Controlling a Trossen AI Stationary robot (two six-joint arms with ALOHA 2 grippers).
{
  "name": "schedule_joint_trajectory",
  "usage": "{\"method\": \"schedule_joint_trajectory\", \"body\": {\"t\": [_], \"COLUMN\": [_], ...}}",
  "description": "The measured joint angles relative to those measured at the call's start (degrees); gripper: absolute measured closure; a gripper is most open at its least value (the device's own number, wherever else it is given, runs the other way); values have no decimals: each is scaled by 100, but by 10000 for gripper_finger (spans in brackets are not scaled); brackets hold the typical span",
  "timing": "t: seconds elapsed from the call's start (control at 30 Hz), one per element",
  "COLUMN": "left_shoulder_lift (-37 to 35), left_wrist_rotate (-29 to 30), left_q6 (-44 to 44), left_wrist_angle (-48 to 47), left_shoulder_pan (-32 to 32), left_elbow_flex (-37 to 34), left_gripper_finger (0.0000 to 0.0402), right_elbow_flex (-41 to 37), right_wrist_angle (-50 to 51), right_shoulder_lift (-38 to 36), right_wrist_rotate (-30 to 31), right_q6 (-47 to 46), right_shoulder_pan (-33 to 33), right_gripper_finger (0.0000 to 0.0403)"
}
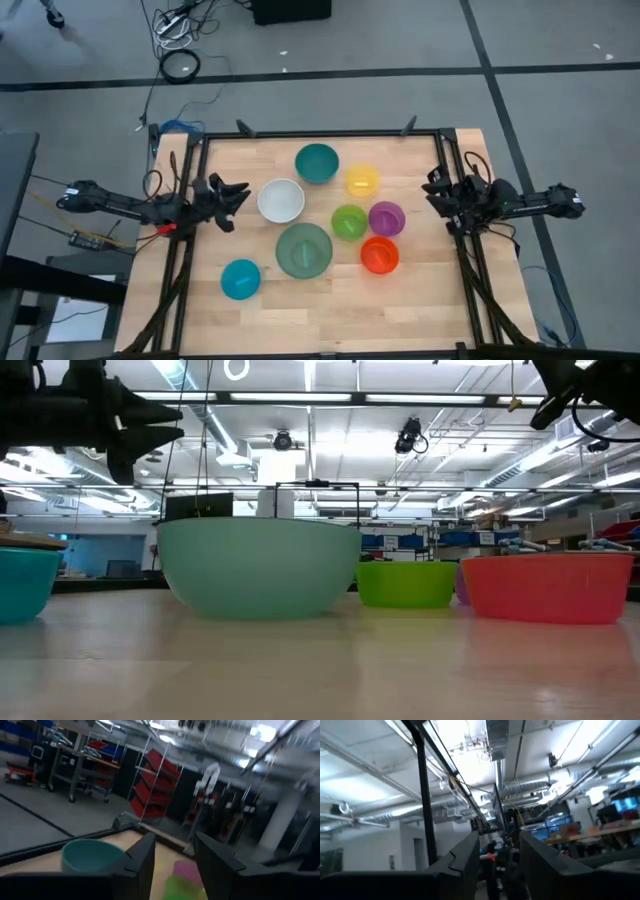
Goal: Nest bowls inside each other
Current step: Stack the blue bowl on top of the green bowl
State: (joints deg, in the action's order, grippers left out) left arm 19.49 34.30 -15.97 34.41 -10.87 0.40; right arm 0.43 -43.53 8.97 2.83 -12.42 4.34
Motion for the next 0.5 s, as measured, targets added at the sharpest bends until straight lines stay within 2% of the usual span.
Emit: {"method": "schedule_joint_trajectory", "body": {"t": [0.17, 0.27, 0.5], "left_shoulder_lift": [2, 0, 0], "left_wrist_rotate": [-58, -171, -188], "left_q6": [-703, -837, -1215], "left_wrist_angle": [128, 173, 169], "left_shoulder_pan": [0, 0, 0], "left_elbow_flex": [0, 0, -2], "left_gripper_finger": [257, 257, 257], "right_elbow_flex": [2, 42, 79], "right_wrist_angle": [62, -39, 95], "right_shoulder_lift": [3, 0, 2], "right_wrist_rotate": [0, -9, -63], "right_q6": [-113, -239, -1400], "right_shoulder_pan": [0, 2, 0], "right_gripper_finger": [275, 275, 275]}}
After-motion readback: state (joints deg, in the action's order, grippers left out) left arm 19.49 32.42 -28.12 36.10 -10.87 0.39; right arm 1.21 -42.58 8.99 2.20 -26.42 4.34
